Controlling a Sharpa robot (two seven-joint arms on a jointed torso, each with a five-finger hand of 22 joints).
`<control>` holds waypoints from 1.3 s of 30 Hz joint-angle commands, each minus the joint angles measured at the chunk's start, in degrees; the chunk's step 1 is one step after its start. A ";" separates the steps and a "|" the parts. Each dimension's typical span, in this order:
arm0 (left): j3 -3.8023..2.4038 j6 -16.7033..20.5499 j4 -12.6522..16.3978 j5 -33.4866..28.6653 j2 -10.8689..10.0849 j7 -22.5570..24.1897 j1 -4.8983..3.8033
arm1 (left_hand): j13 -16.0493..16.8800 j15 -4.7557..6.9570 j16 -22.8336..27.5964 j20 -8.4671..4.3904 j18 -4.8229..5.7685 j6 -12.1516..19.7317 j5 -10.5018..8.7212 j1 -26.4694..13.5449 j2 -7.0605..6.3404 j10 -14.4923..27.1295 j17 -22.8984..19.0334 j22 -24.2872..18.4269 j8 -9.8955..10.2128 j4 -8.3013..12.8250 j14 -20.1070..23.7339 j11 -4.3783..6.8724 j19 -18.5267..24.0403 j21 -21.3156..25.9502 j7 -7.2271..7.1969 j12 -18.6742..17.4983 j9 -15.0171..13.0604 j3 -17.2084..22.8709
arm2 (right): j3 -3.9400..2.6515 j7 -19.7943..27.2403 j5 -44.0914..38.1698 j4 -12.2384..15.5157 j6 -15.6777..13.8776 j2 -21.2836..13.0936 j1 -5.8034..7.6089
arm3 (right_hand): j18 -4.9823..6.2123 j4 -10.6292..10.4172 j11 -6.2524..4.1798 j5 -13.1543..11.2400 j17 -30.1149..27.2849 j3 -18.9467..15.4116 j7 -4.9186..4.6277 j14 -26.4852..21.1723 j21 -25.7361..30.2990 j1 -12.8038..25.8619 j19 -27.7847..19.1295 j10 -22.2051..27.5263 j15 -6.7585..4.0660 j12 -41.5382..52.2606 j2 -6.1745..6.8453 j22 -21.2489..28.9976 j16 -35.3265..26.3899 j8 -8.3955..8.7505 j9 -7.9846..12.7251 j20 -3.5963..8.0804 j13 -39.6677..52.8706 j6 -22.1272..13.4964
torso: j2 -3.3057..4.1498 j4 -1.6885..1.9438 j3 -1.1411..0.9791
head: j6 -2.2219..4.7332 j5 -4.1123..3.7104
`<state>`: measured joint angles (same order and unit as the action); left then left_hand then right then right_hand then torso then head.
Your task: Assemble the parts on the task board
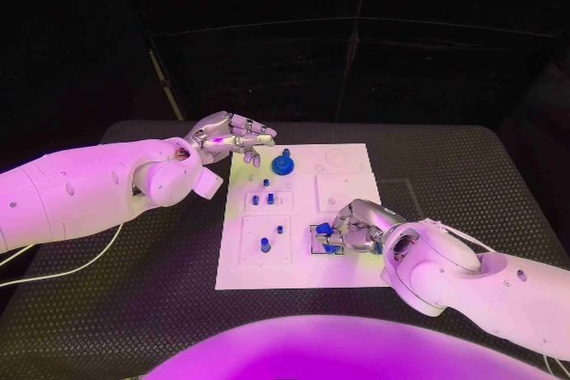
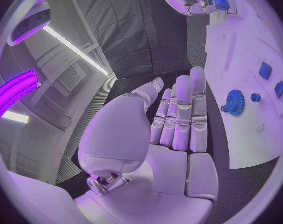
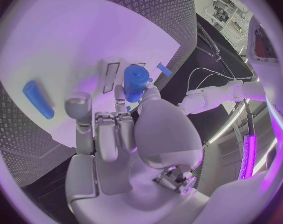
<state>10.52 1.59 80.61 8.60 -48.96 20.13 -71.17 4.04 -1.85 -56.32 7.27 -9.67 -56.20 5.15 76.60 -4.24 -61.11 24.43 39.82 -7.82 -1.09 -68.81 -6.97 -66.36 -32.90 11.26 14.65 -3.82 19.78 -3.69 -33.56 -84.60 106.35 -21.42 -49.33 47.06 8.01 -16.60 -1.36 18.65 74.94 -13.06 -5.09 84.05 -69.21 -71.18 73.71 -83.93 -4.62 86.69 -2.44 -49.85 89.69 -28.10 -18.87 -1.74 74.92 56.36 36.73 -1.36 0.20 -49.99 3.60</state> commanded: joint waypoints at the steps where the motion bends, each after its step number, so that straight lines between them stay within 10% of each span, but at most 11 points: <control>1: -0.05 -0.75 0.11 -0.27 0.05 0.12 -0.08 | 0.08 -0.05 -0.33 0.35 -0.80 0.39 -0.28 -0.47 0.30 0.43 -0.06 -0.06 -0.21 -0.12 0.23 0.11 -0.13 0.19 -0.09 0.20 -0.09 -0.32 | -0.04 -0.03 0.00 -0.06 -0.23 0.29 0.10 | -0.82 0.01 -0.22 -5.25 14.85 -1.33 2.52 5.91 0.40 1.51 -0.01 -3.96 -0.38 -0.59 0.00 0.25 0.25 0.19 -0.45 0.37 11.04 2.74 | 0.01 0.03 0.01 | -0.01 0.06; 9: -0.05 -0.91 0.15 -0.27 0.03 -0.02 -0.09 | 0.08 -0.06 -0.36 0.36 -0.79 0.44 -0.28 -0.53 0.30 0.50 -0.07 -0.11 -0.23 -0.17 0.24 0.10 -0.16 0.24 -0.08 0.24 -0.08 -0.44 | -0.05 0.07 -0.02 -0.37 -1.87 0.62 0.10 | -0.17 -0.23 0.35 -15.44 12.51 -2.49 1.86 5.39 3.02 6.60 -2.01 -1.68 0.10 -4.80 3.49 4.22 -0.55 1.38 -1.73 -0.04 7.23 1.16 | 0.03 -0.03 0.03 | -0.01 0.05; 14: -0.05 -0.98 0.18 -0.27 -0.01 -0.07 -0.09 | 0.08 -0.06 -0.36 0.36 -0.79 0.44 -0.28 -0.53 0.30 0.50 -0.07 -0.11 -0.23 -0.17 0.24 0.10 -0.16 0.24 -0.08 0.24 -0.08 -0.44 | -0.04 0.05 -0.03 -0.54 -2.85 0.54 0.10 | 0.07 -0.30 0.56 -15.63 11.70 -0.13 1.67 5.21 4.16 8.87 -2.70 -0.78 0.25 -6.62 5.64 5.73 -0.88 1.74 -2.41 -0.24 5.71 0.63 | 0.02 -0.03 0.01 | -0.01 0.05; 22: -0.04 -1.00 0.23 -0.27 -0.11 -0.13 -0.09 | 0.08 -0.06 -0.36 0.36 -0.79 0.44 -0.28 -0.53 0.30 0.50 -0.07 -0.11 -0.23 -0.17 0.24 0.10 -0.16 0.24 -0.08 0.24 -0.08 -0.44 | -0.04 0.23 -0.03 -0.26 -3.92 0.27 0.11 | 0.26 -0.20 0.70 -15.24 11.07 1.47 1.48 5.07 5.02 8.93 -3.17 0.11 0.39 -8.45 5.68 6.90 -1.16 2.09 -2.80 -0.36 4.15 0.14 | 0.03 -0.02 -0.05 | -0.01 -0.01; 33: -0.04 -1.03 0.21 -0.27 -0.21 -0.15 -0.09 | 0.08 -0.06 -0.36 0.36 -0.79 0.44 -0.28 -0.53 0.30 0.50 -0.07 -0.11 -0.23 -0.17 0.24 0.10 -0.16 0.24 -0.08 0.24 -0.08 -0.44 | -0.03 1.44 -0.84 1.02 -1.70 -0.26 0.10 | 0.10 4.13 0.35 -12.07 11.79 3.74 1.88 5.26 4.78 -3.55 -2.40 -0.58 0.10 -7.80 5.30 6.01 -0.95 1.24 -4.70 -0.19 4.96 1.16 | 0.00 -0.02 -0.03 | -0.01 -0.09; 39: -0.04 -1.19 0.07 -0.27 -0.16 -0.28 -0.08 | 0.08 -0.07 -0.38 0.37 -0.79 0.47 -0.27 -0.55 0.37 0.55 -0.09 -0.15 -0.26 -0.21 0.26 0.10 -0.18 0.29 -0.08 0.28 -0.08 -0.52 | -0.03 1.41 -1.50 1.22 -1.35 -0.39 0.10 | 0.03 4.38 0.24 -11.09 12.00 3.29 2.00 5.31 4.65 -4.25 -2.20 -0.71 0.02 -7.67 4.81 5.71 -0.88 0.69 -5.35 -0.09 5.14 1.47 | 0.03 0.05 -0.02 | -0.01 -0.05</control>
<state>10.52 1.17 80.63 8.60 -49.15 19.82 -71.17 4.04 -1.85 -56.32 7.27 -9.67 -56.20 5.15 76.34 -3.97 -60.91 24.39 39.73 -7.82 -1.26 -68.80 -6.76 -66.36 -32.90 11.26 14.65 -3.82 19.62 -3.71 -32.88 -85.13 107.36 -23.52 -49.69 47.08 8.01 -12.23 -0.91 7.36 74.92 -9.29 -3.15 84.04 -64.39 -75.41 71.16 -83.93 -4.62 78.78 2.68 -44.07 88.85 -27.08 -24.16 -1.82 74.95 57.53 36.74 -1.38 0.16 -49.99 3.54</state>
